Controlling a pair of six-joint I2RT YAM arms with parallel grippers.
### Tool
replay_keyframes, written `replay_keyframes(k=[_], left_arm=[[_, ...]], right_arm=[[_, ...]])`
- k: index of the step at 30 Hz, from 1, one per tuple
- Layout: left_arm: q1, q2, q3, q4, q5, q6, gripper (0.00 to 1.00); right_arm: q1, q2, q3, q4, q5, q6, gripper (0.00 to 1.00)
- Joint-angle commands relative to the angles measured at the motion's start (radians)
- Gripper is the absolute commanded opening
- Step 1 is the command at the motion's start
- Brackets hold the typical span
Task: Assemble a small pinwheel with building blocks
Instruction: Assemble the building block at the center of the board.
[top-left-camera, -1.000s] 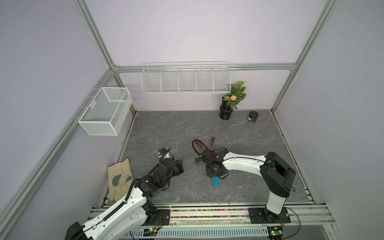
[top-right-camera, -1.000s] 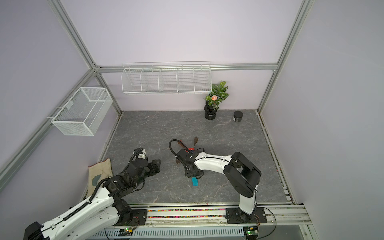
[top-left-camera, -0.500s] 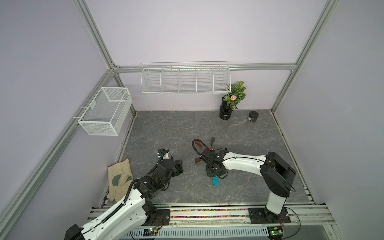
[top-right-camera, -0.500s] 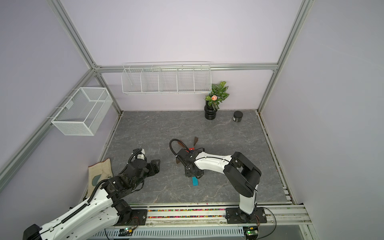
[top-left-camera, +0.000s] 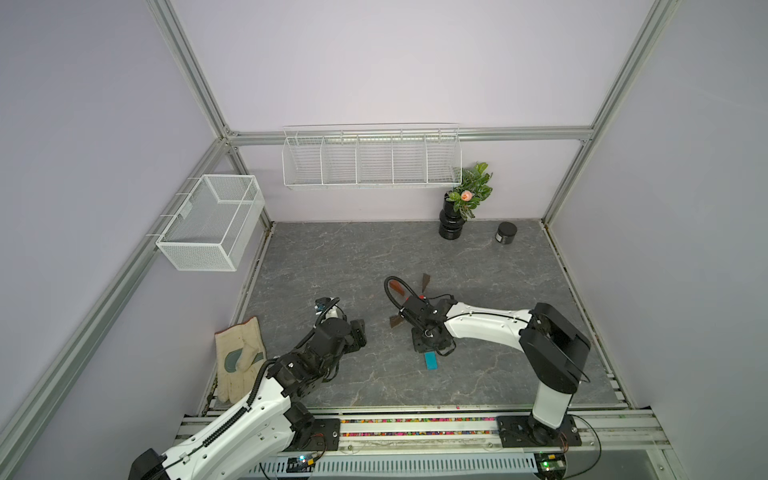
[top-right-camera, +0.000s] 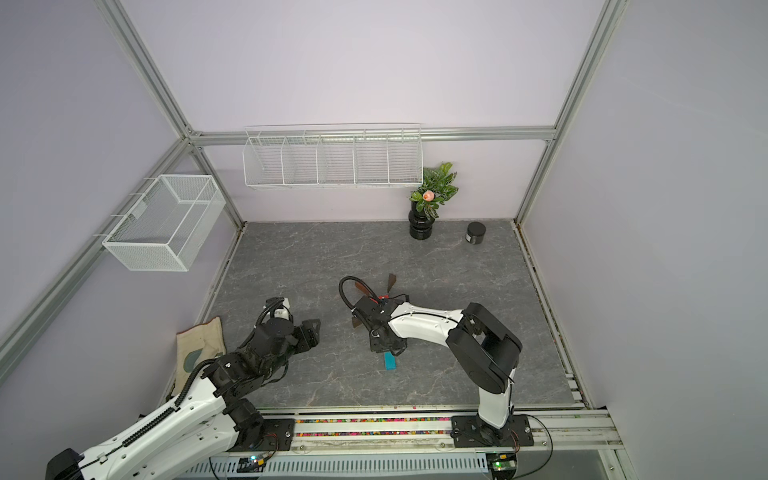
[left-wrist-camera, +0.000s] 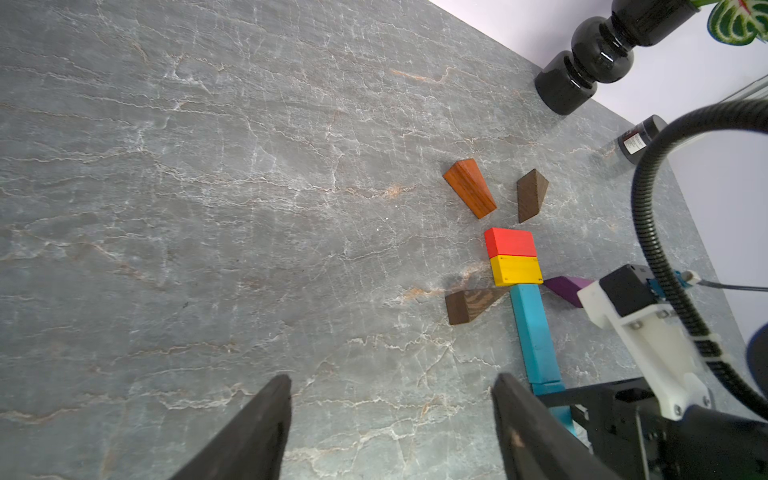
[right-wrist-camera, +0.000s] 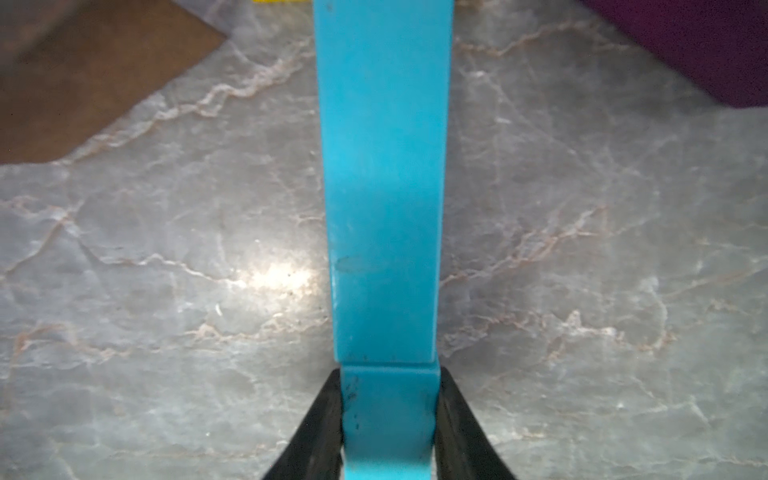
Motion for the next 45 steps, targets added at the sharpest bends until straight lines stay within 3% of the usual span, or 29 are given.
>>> replay_keyframes(k=[1, 10, 20, 33, 45], left_arm=[[0.003, -0.011, -0.014, -0.018, -0.005, -0.016, 0.78], [0.003, -0.022, -0.017, -0.023, -0.008, -0.016, 0.78], [0.003, -0.025, -0.02, -0.025, -0.008, -0.017, 0.78], [0.004, -0.023, -0.023, -0.019, -0.005, -0.019, 0.78], [0.003, -0.025, -0.027, -0.018, -0.003, -0.02, 0.78]], right_arm=[[-0.006, 0.02, 0.016, -0.017, 0.004, -0.004, 0.35], [-0.007, 0.029, 0.017, -0.013, -0.008, 0.001, 0.36], [-0.007, -0.003, 0.01, -0.038, 0.005, 0.015, 0.46], [-0.001, -0.02, -0.004, -0.037, -0.006, 0.041, 0.37], [0.001, -0.012, 0.003, -0.027, -0.016, 0.051, 0.36]])
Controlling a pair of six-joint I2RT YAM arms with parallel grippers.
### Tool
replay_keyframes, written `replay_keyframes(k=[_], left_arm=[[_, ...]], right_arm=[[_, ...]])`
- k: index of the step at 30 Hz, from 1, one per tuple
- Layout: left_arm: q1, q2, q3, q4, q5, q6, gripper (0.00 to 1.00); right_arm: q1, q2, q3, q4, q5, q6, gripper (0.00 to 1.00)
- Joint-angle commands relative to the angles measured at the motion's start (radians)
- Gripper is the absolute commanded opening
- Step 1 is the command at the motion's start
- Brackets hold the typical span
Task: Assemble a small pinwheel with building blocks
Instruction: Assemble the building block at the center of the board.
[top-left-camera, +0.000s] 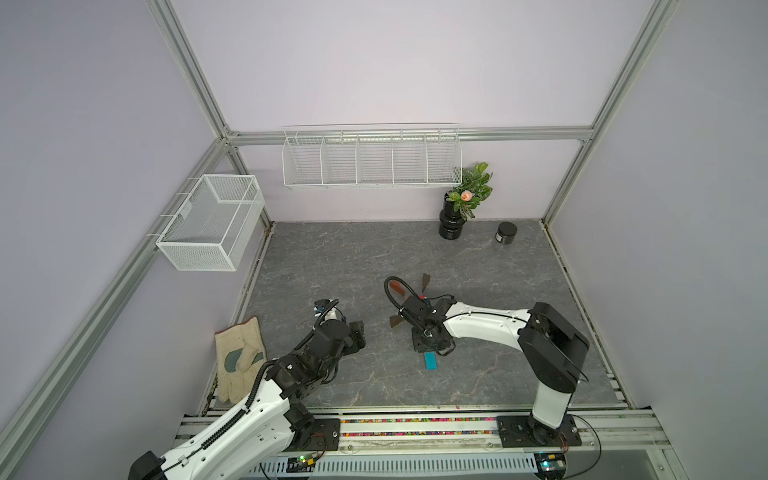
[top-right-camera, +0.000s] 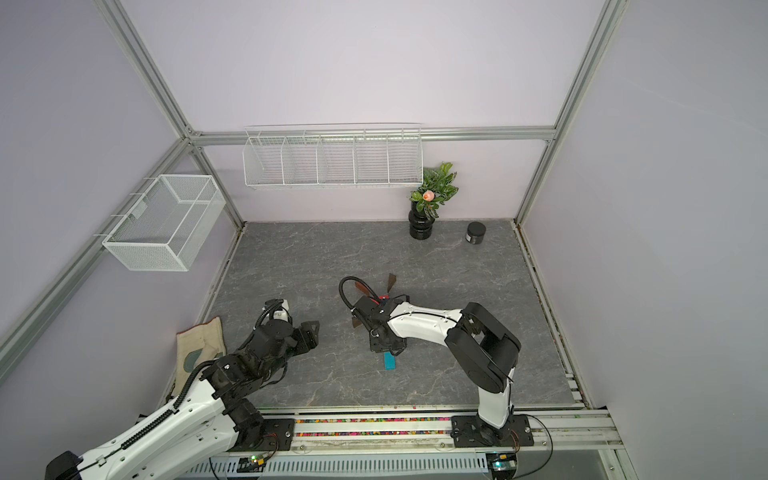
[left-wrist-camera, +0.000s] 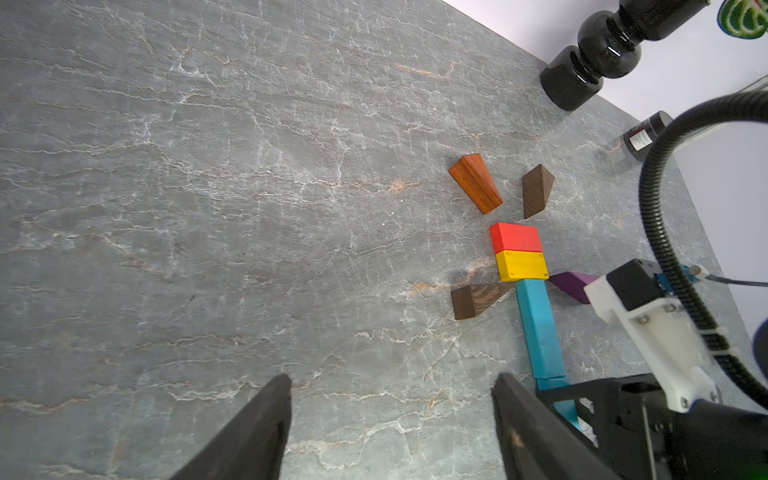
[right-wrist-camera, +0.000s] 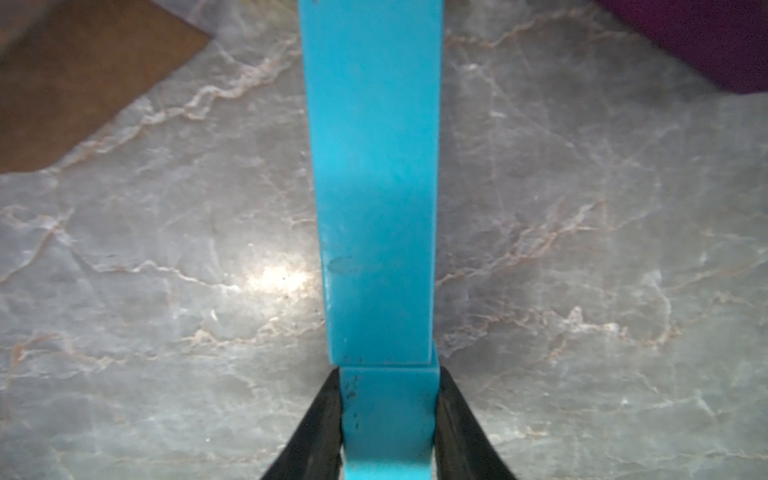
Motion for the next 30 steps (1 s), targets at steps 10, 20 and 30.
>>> replay_keyframes(k=[10, 20, 30], left_arm=[[0.003, -0.011, -0.016, -0.006, -0.004, -0.015, 0.78], [0.003, -0.016, -0.023, -0.007, -0.003, -0.016, 0.78], [0.004, -0.017, -0.022, -0.006, -0.005, -0.016, 0.78]], right_arm=[[0.003, -0.009, 0.0, -0.011, -0.022, 0.034, 0.36], [0.006, -0.002, 0.004, -0.009, -0.026, 0.033, 0.38], [0.006, 0.006, 0.007, -0.011, -0.023, 0.036, 0.4]])
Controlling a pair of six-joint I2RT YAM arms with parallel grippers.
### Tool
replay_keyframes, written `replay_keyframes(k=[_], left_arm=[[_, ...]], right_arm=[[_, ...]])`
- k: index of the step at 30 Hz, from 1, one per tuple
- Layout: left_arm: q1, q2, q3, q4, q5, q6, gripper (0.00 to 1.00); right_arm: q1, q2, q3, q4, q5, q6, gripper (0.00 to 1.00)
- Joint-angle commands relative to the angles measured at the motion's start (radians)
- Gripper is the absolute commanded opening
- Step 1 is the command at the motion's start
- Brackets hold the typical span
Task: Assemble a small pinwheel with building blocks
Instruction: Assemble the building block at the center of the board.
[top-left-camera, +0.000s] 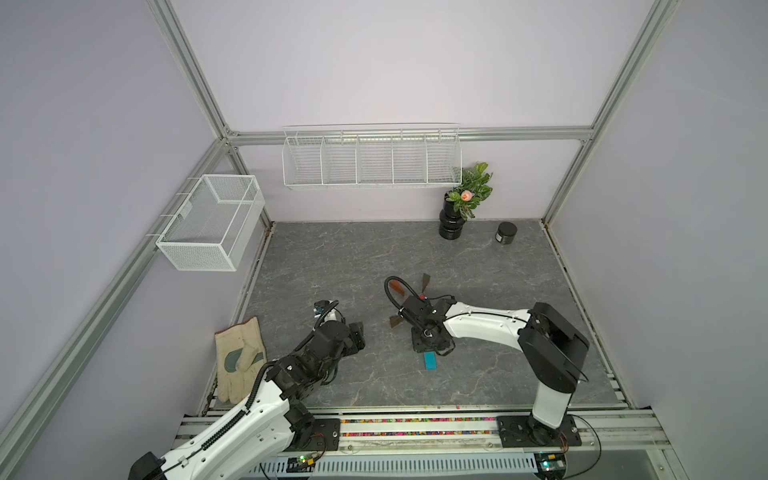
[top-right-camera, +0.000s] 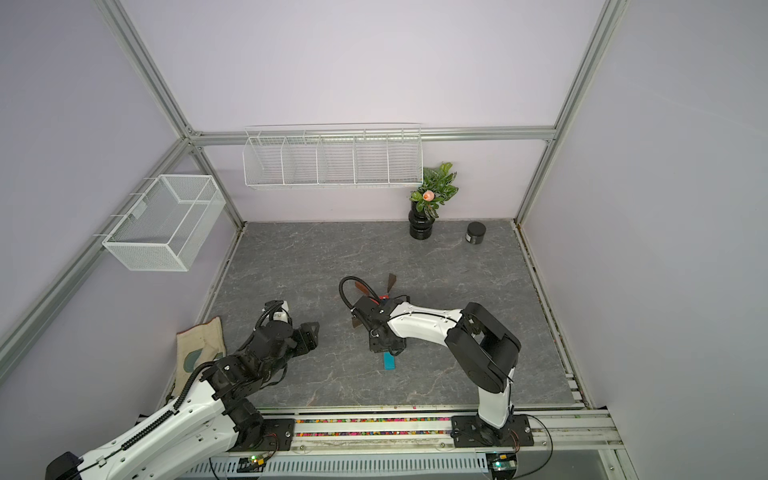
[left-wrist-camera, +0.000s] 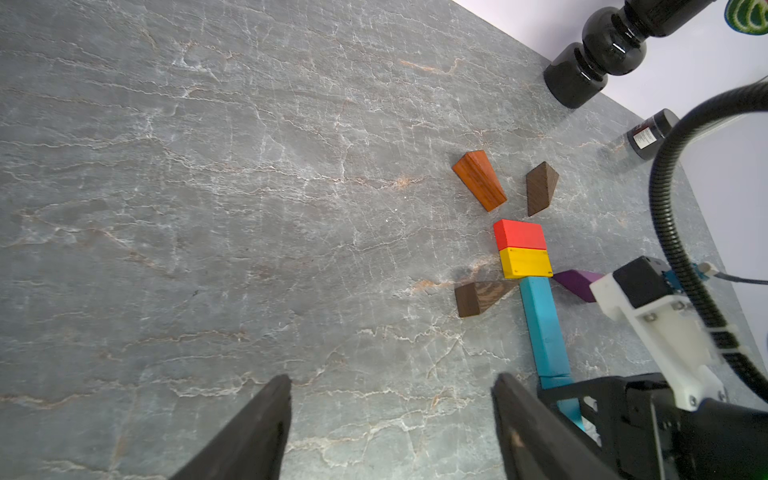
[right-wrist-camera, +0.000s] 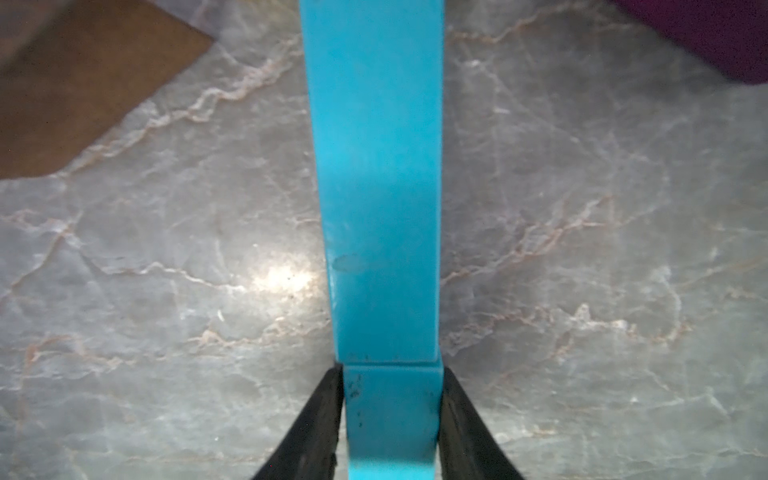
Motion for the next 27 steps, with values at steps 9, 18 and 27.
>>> replay_keyframes(k=[9, 18, 27], left_arm=[[0.003, -0.012, -0.012, -0.008, -0.003, -0.015, 0.78], [0.003, -0.013, -0.015, -0.008, -0.004, -0.014, 0.78], [0.003, -0.012, -0.018, -0.002, -0.003, -0.015, 0.78]], right_arm=[[0.004, 0.014, 0.016, -0.022, -0.015, 0.018, 0.37], [0.004, 0.021, 0.022, -0.027, -0.013, 0.019, 0.37], [-0.002, 0.021, 0.021, -0.033, -0.005, 0.025, 0.37]])
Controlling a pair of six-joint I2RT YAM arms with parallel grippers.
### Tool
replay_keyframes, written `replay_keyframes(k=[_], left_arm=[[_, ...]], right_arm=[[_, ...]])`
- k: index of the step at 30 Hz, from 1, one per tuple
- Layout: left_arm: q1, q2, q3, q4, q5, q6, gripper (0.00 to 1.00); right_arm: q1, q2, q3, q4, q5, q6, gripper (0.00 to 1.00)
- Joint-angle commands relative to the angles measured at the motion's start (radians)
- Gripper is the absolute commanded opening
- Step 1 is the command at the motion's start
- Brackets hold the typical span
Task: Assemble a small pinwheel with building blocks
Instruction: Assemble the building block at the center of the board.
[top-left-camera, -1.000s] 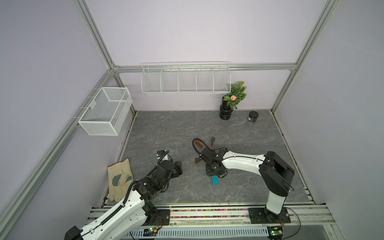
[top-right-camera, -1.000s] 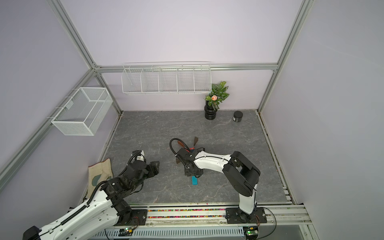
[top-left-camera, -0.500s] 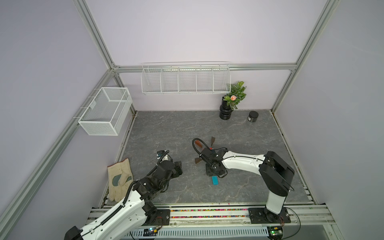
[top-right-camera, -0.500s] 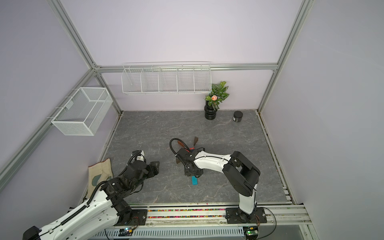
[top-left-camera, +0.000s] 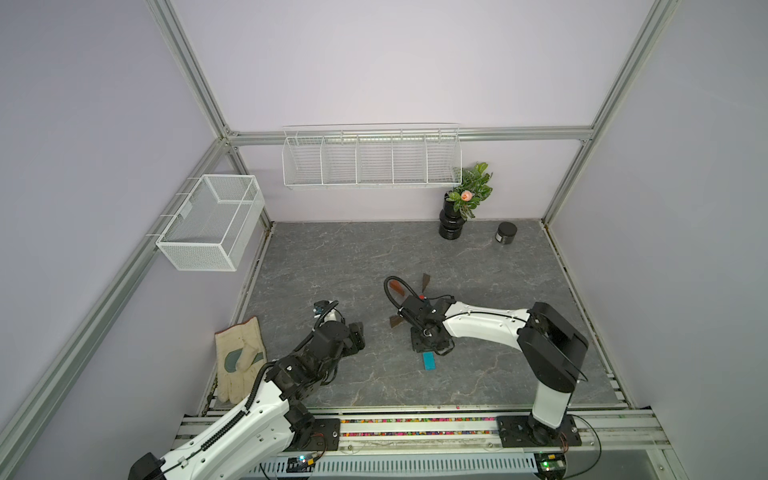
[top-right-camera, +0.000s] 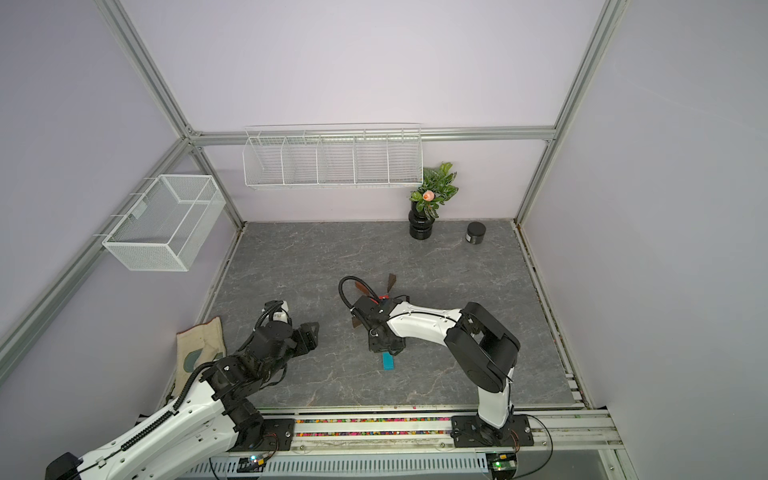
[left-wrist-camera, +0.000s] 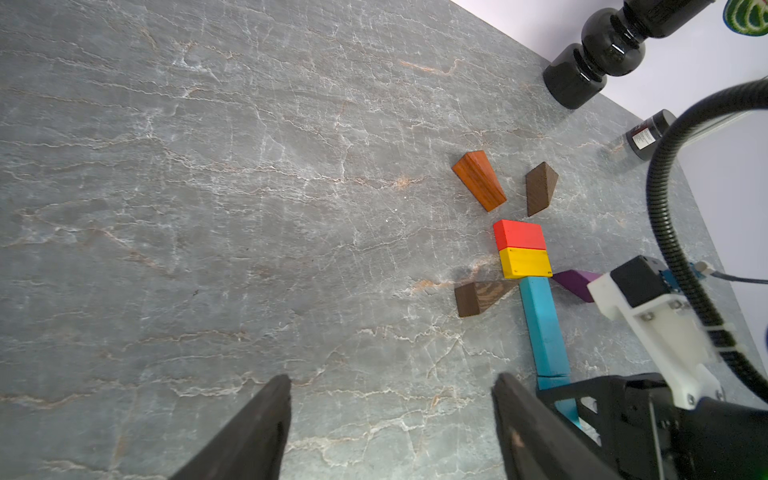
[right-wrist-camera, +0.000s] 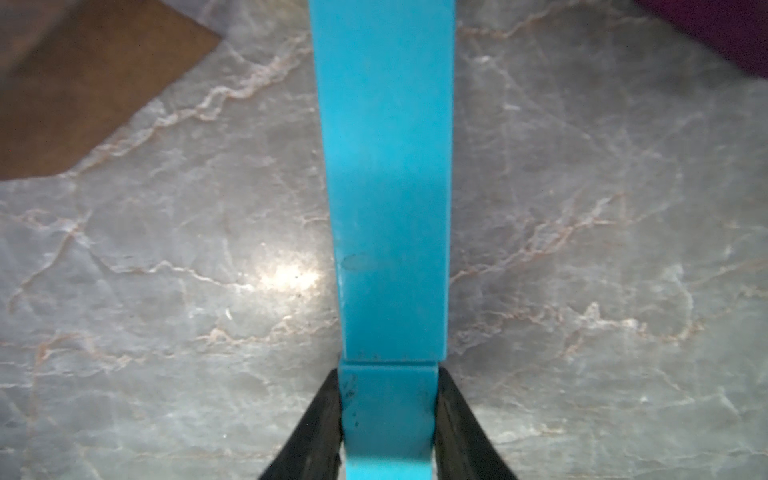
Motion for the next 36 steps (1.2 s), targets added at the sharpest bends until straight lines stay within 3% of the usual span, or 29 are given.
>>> replay_keyframes(k=[1, 36], left_arm=[[0.003, -0.007, -0.016, -0.003, -0.002, -0.015, 0.78], [0.003, -0.026, -0.021, -0.014, -0.003, -0.016, 0.78]], right_arm=[[-0.002, 0.018, 0.014, -0.029, 0.005, 0.018, 0.37], [-0.007, 0.02, 0.007, -0.014, 0.033, -0.002, 0.37]])
